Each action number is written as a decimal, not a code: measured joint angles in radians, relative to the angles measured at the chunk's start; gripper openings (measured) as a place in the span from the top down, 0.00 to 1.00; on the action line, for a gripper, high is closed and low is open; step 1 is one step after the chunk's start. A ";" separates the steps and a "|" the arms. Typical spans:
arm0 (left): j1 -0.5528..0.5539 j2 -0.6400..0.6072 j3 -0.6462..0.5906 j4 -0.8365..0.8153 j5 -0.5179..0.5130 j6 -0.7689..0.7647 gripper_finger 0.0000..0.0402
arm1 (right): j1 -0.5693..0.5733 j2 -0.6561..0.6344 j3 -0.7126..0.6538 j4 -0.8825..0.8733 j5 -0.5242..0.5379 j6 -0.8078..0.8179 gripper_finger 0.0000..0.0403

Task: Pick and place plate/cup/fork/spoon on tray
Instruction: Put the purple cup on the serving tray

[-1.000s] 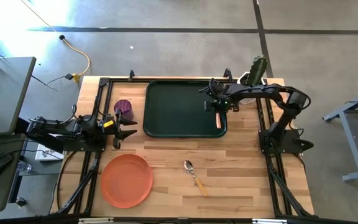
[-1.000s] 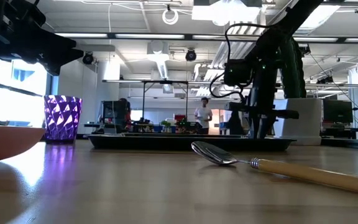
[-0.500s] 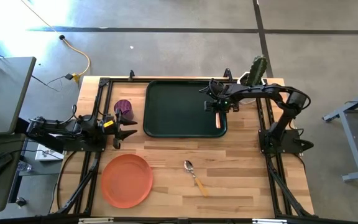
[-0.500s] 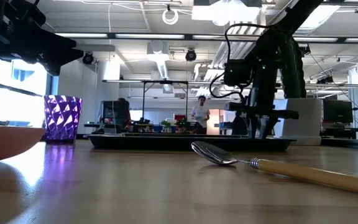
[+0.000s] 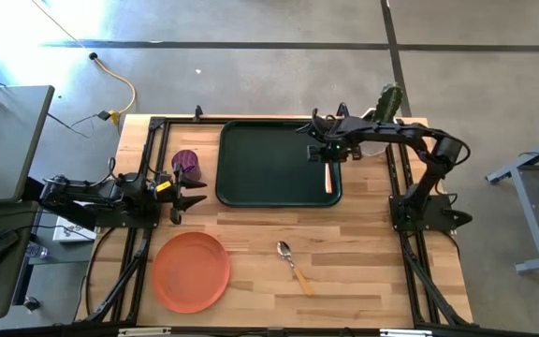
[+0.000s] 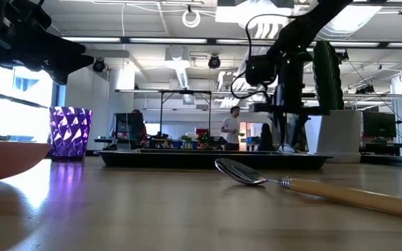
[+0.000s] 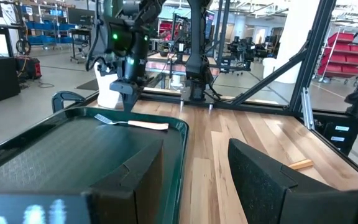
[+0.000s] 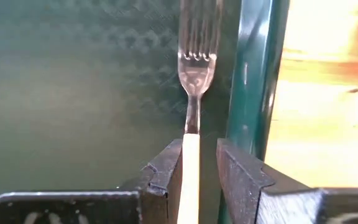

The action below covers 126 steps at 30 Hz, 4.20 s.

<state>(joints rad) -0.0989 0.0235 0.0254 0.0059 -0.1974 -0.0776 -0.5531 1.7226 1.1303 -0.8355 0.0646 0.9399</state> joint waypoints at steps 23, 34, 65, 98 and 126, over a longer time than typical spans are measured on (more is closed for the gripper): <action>0.000 0.000 0.000 0.300 -0.111 0.001 0.58 | 0.199 -0.001 0.395 -0.132 0.048 -0.003 0.77; 0.000 0.000 0.000 0.520 -0.085 0.001 0.58 | 0.314 -0.002 0.559 -0.178 0.127 0.001 0.77; 0.000 0.281 0.518 -0.163 -0.234 0.084 0.58 | 0.379 -0.002 0.884 -0.269 0.225 -0.153 0.77; 0.393 0.899 0.875 -0.913 -0.152 -0.354 0.58 | 0.395 -0.002 0.884 -0.428 0.253 -0.164 0.77; 0.486 1.170 0.876 -1.060 -0.092 -0.548 0.58 | 0.395 -0.002 0.884 -0.434 0.253 -0.234 0.77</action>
<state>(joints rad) 0.3870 1.1932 0.9012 -1.0546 -0.2894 -0.6258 -0.1581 1.7210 2.0148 -1.2694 0.3180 0.7055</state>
